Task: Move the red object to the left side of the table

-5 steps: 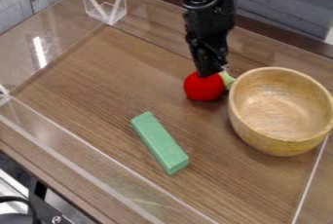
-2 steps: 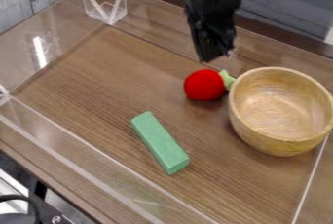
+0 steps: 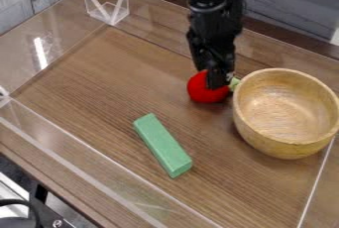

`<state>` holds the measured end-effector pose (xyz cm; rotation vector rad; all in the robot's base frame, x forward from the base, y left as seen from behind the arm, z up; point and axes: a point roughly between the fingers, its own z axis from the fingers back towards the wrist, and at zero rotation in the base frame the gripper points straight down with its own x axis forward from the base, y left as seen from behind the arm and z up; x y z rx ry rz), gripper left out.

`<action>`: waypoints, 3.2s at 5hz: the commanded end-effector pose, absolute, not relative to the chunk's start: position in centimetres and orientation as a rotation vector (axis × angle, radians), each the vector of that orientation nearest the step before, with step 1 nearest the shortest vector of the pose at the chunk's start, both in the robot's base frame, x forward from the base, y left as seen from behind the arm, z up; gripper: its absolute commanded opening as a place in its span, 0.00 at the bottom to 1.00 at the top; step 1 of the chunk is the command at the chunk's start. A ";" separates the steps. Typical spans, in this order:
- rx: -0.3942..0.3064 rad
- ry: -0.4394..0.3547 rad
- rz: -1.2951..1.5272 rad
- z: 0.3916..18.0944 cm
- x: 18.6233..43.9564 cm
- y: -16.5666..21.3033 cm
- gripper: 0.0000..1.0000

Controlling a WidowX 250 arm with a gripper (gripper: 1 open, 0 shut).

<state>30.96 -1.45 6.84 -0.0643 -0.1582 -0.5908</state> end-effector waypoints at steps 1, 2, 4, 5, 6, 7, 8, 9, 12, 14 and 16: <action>-0.036 -0.203 -0.577 7.6 31.6 -0.5 0.00; -0.019 -0.217 -0.562 7.8 31.7 0.2 0.00; 0.028 -0.241 -0.395 9.5 31.4 1.2 0.00; 0.046 -0.260 -0.382 10.4 31.3 2.1 0.00; 0.052 -0.266 -0.390 10.3 31.1 2.5 0.00; 0.059 -0.270 -0.379 12.2 31.0 2.7 0.00; 0.058 -0.253 -0.388 12.3 31.0 2.0 1.00; 0.048 -0.240 -0.440 10.7 31.1 1.9 1.00; 0.028 -0.190 -0.525 5.2 31.4 0.9 1.00; 0.050 -0.208 -0.424 6.6 31.8 2.0 0.00; 0.095 -0.270 -0.287 9.7 31.7 4.8 0.00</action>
